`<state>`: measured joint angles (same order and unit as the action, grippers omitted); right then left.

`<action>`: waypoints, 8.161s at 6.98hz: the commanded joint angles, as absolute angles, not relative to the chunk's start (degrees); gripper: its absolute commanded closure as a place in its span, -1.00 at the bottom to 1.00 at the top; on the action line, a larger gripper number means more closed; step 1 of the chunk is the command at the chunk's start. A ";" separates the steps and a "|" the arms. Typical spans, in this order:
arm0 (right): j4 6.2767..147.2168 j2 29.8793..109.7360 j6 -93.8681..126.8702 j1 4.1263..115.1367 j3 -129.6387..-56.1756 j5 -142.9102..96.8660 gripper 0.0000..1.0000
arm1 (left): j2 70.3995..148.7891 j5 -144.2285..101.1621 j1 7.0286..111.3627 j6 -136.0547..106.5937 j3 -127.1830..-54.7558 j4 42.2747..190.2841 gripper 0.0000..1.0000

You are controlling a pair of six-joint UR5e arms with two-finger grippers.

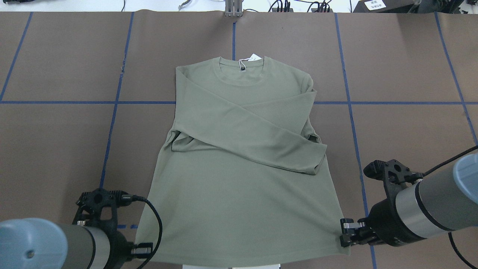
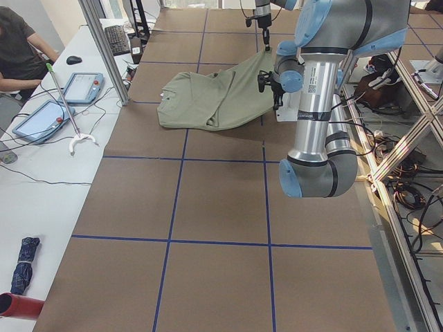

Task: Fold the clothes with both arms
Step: 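Lift the hem with both grippers and fold it toward the collar, then lay the hem down near the collar with both grippers, then open the right gripper and move it to the folded edge nearest it, then grasp the shirt's side edge with the right gripper and pull it toward the robot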

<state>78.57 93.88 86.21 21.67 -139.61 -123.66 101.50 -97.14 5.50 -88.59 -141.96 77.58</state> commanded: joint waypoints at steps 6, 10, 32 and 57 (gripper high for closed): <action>78.31 82.67 80.97 42.77 -125.13 -126.12 1.00 | 117.04 -105.36 28.42 -76.58 -129.26 78.11 1.00; 78.31 73.58 74.37 49.56 -110.41 -125.95 1.00 | 122.42 -105.38 38.38 -74.54 -106.75 96.63 1.00; 70.75 65.87 77.23 47.49 -94.33 -123.05 -1.00 | 129.38 -105.12 44.30 -72.25 -80.15 118.30 -1.00; 70.84 87.99 101.52 25.37 -128.15 -114.96 -1.00 | 118.48 -104.86 30.54 -84.06 -98.76 110.79 -0.99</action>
